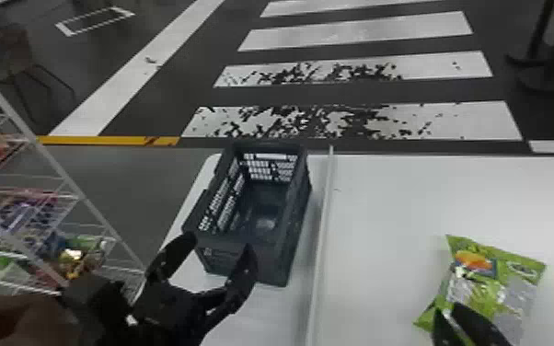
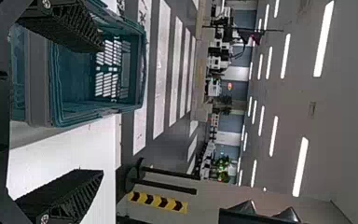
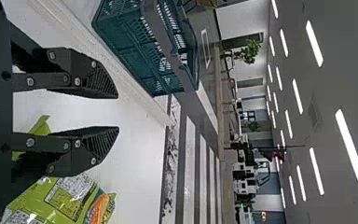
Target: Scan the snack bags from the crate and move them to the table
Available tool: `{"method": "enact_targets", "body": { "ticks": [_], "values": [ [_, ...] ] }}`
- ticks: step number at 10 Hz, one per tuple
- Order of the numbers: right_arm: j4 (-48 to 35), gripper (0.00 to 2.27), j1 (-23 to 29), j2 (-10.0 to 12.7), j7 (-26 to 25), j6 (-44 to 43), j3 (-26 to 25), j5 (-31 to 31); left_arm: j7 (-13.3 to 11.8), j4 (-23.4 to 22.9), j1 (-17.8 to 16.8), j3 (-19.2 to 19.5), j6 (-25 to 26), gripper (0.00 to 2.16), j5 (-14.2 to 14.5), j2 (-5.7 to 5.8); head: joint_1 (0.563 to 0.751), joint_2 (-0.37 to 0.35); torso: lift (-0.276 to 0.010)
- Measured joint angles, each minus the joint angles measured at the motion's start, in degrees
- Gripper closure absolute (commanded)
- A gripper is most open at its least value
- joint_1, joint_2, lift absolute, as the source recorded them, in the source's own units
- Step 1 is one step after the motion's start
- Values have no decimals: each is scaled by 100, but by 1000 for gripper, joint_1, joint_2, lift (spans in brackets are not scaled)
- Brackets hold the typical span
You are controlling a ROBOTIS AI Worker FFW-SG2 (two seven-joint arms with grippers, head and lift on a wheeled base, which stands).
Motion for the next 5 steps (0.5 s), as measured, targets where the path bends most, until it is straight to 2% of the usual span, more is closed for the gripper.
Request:
{"method": "enact_targets", "body": {
  "ticks": [2, 5],
  "values": [
    [224, 2243, -177, 139, 0, 15, 62, 0, -18, -2, -21, -44, 28, 70, 68, 99, 695, 269, -95],
    [877, 2243, -667, 528, -56, 71, 338, -3, -19, -16, -80, -137, 77, 70, 122, 216, 695, 279, -95]
  ]
}}
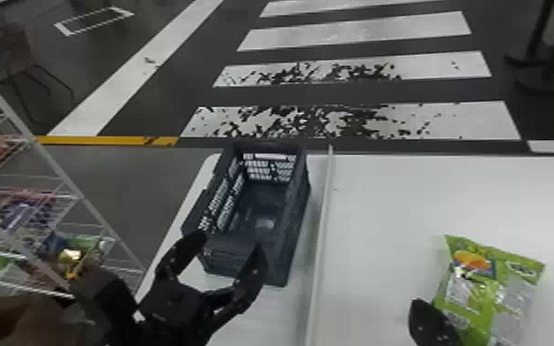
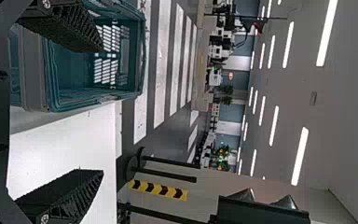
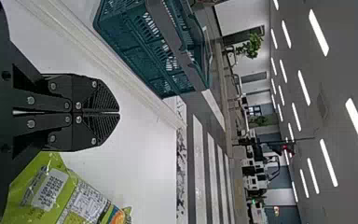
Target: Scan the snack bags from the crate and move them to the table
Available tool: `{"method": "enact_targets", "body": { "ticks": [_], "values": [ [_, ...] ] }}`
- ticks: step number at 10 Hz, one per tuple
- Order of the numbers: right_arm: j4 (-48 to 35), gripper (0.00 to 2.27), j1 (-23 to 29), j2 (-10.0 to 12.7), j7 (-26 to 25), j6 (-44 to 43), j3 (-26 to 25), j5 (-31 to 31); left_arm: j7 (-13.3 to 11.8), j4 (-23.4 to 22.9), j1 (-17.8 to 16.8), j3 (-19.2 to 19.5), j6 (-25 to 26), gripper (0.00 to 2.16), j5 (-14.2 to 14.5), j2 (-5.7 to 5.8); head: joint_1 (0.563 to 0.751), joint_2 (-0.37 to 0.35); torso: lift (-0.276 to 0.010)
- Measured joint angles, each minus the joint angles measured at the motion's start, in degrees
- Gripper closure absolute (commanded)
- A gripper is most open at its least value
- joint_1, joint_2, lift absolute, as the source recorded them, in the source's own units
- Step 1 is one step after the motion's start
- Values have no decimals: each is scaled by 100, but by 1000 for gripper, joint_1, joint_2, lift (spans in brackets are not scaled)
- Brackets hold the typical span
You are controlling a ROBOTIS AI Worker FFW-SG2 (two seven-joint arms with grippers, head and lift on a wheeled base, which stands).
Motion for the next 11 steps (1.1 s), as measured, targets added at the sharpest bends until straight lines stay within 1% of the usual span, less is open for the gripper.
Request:
{"method": "enact_targets", "body": {
  "ticks": [1, 3, 4, 5, 7, 9, 11],
  "values": [
    [276, 2243, -241, 77, -14, -30, 191, 29, 0, 0, 13, -9, 8, 70, 14, 16, 695, 301, -95],
    [550, 2243, -509, 144, -77, -68, 377, 160, -113, -49, 80, 57, 20, 70, 248, 52, 695, 331, -95],
    [658, 2243, -608, 171, -289, -70, 409, 195, -121, -87, 124, 91, 27, 70, 295, 58, 695, 331, -95],
    [804, 2243, -726, 180, -575, -80, 443, 226, -123, -103, 150, 97, 28, 70, 300, 66, 695, 320, -95],
    [1188, 2243, -1004, 246, -938, -87, 490, 331, -150, -103, 183, 96, 28, 73, 302, 75, 695, 297, -95],
    [1617, 2243, -1359, 292, -1145, 19, 511, 355, -201, -84, 231, 111, 28, 73, 302, 75, 695, 285, -95],
    [1852, 2243, -1551, 301, -1418, 67, 493, 334, -237, -74, 266, 153, 17, 73, 302, 74, 695, 266, -95]
  ]
}}
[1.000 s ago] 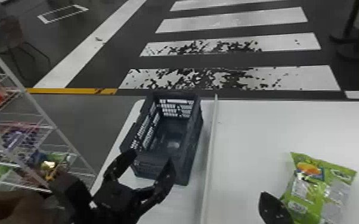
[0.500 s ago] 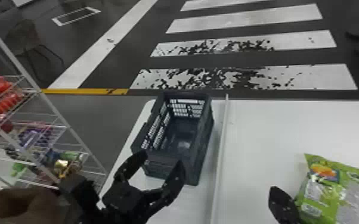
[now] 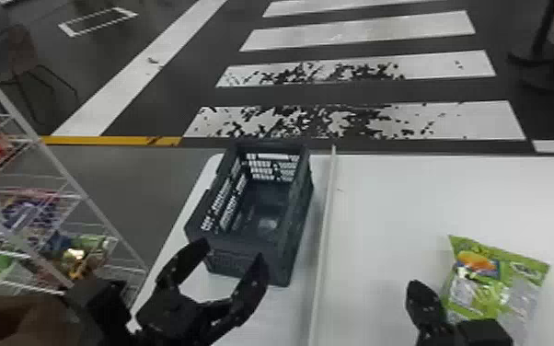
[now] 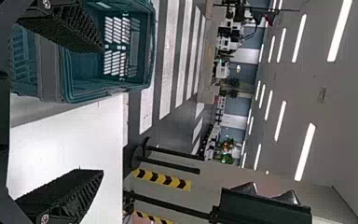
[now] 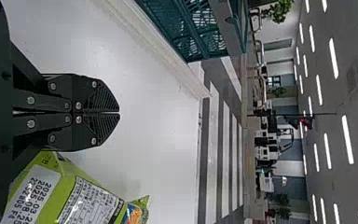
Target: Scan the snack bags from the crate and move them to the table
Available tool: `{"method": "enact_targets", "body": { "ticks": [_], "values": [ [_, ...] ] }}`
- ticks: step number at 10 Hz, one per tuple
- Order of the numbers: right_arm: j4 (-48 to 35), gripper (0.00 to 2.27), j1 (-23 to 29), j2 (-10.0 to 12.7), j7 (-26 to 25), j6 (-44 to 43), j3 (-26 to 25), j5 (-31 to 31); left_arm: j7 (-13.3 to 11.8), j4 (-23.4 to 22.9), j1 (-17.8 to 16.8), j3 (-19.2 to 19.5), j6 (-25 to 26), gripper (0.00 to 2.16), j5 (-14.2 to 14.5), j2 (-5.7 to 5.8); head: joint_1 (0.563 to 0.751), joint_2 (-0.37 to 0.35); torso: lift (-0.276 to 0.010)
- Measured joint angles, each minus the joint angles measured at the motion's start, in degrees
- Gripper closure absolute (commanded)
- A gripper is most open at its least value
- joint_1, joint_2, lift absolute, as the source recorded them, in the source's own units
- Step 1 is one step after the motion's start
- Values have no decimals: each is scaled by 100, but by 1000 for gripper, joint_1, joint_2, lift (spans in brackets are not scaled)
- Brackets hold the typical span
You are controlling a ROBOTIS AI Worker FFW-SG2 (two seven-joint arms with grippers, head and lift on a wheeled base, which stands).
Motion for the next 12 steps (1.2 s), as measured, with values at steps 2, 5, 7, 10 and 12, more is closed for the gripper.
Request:
{"method": "enact_targets", "body": {
  "ticks": [2, 5, 7, 10, 12],
  "values": [
    [63, 2243, -33, -1, -112, 22, -106, -30, -19, 20, -17, 8, 2, 73, 2, -7, 695, 240, -95],
    [71, 2243, -1, -21, -99, 54, -420, -162, -45, 101, -99, -44, 12, 73, 36, -16, 695, 188, -95],
    [71, 2243, 2, -26, -99, 35, -556, -264, -54, 157, -134, -80, 12, 73, 36, -28, 695, 165, -95],
    [96, 2243, -10, -31, -98, -8, -707, -408, -88, 177, -138, -90, 12, 73, 36, -44, 695, 140, -95],
    [-142, 2243, 209, -38, -16, -132, -731, -449, -97, 186, -146, -106, 12, 73, 39, -66, 695, 137, -95]
  ]
}}
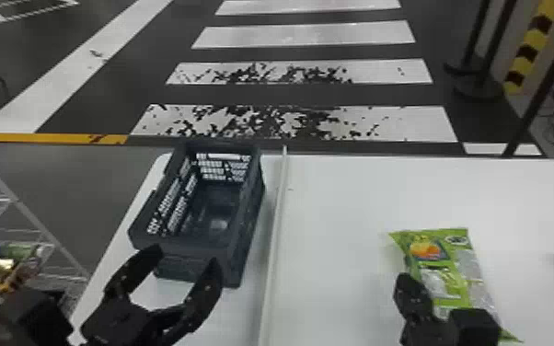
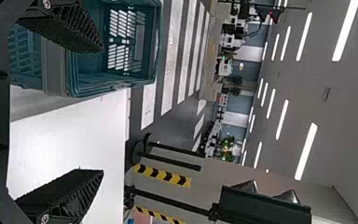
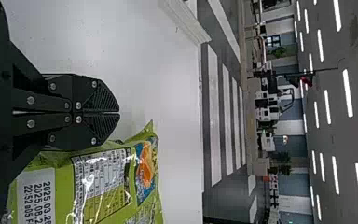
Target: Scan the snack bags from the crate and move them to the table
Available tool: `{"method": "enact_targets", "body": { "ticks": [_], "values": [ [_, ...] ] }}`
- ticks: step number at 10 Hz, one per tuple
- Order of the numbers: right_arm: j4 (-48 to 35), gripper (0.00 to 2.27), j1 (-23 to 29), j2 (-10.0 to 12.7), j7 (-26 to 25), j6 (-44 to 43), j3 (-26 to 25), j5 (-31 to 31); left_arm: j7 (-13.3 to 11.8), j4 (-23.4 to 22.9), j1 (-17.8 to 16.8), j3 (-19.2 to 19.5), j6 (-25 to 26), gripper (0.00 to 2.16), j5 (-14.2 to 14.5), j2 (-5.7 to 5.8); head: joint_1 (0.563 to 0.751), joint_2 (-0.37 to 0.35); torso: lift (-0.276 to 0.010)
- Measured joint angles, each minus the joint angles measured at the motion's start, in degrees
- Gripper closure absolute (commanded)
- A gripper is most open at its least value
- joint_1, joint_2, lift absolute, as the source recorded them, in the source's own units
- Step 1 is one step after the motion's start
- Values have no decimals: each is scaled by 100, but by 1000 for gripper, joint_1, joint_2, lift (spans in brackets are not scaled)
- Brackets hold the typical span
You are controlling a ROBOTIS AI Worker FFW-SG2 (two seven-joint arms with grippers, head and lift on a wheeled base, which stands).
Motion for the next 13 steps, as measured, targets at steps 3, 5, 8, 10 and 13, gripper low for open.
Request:
{"method": "enact_targets", "body": {
  "ticks": [3, 5, 8, 10, 13],
  "values": [
    [-1124, 2243, 559, -82, 40, 2, -183, -225, -38, -13, -7, -11, -16, 73, -3, -20, 695, 127, -95],
    [-1432, 2243, 623, -170, 85, 58, -482, -274, -52, -81, 6, -14, -18, 73, -3, -20, 695, 73, -95],
    [-809, 2243, 253, -271, 265, 41, -910, -319, -93, -154, 41, -31, -18, 73, -12, -16, 695, 0, -95],
    [-105, 2243, -92, -336, 269, -233, -931, -326, -88, -247, 110, -47, -8, 73, -66, -20, 695, -25, -95],
    [610, 2243, -364, -319, 268, -743, -840, -371, -88, -281, 173, -49, 0, 73, -103, -37, 695, -34, -95]
  ]
}}
